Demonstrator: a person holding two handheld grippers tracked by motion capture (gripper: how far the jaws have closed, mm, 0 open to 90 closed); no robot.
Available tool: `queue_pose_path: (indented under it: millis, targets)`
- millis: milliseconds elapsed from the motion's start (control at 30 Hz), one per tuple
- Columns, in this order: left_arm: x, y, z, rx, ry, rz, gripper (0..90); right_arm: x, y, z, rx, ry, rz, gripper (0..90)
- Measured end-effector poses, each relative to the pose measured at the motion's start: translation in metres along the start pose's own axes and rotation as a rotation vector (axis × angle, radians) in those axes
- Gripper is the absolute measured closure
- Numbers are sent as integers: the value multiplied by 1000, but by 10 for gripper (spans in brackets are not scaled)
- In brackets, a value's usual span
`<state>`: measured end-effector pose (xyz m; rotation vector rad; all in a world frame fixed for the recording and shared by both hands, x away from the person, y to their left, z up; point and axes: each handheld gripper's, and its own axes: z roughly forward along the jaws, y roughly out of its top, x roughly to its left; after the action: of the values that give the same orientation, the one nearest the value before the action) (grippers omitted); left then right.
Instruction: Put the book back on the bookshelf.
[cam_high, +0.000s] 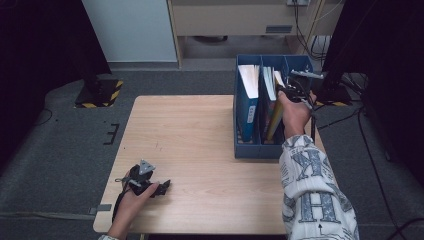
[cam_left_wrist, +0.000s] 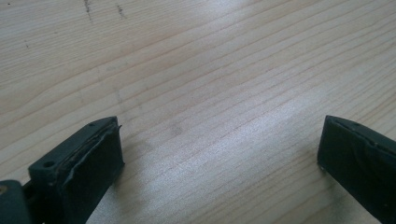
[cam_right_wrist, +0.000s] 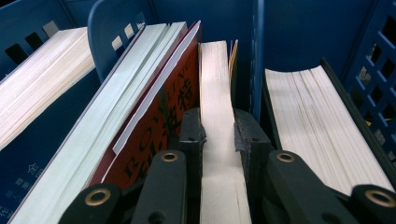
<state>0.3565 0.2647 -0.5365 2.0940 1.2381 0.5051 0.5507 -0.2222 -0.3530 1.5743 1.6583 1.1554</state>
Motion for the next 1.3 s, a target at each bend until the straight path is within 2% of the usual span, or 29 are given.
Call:
queue_pose_path:
  millis: [267,833,1033,1133,1300]
  targets:
    - [0,0,0,-2,-1,-2,0,4,5,3,-3,-5,-13,755]
    - [0,0,1,-2,-2,0,0,3,-3,12,-2,-15,-16,754]
    - [0,0,1,-2,-2,0,0,4,-4,11,2,-5,-17,748]
    - [0,0,1,-2,-2,0,0,5,-4,10,13,25,-5,728]
    - [-1,0,1,-3,-1,-1,0,5,-2,5,2,31,-4,717]
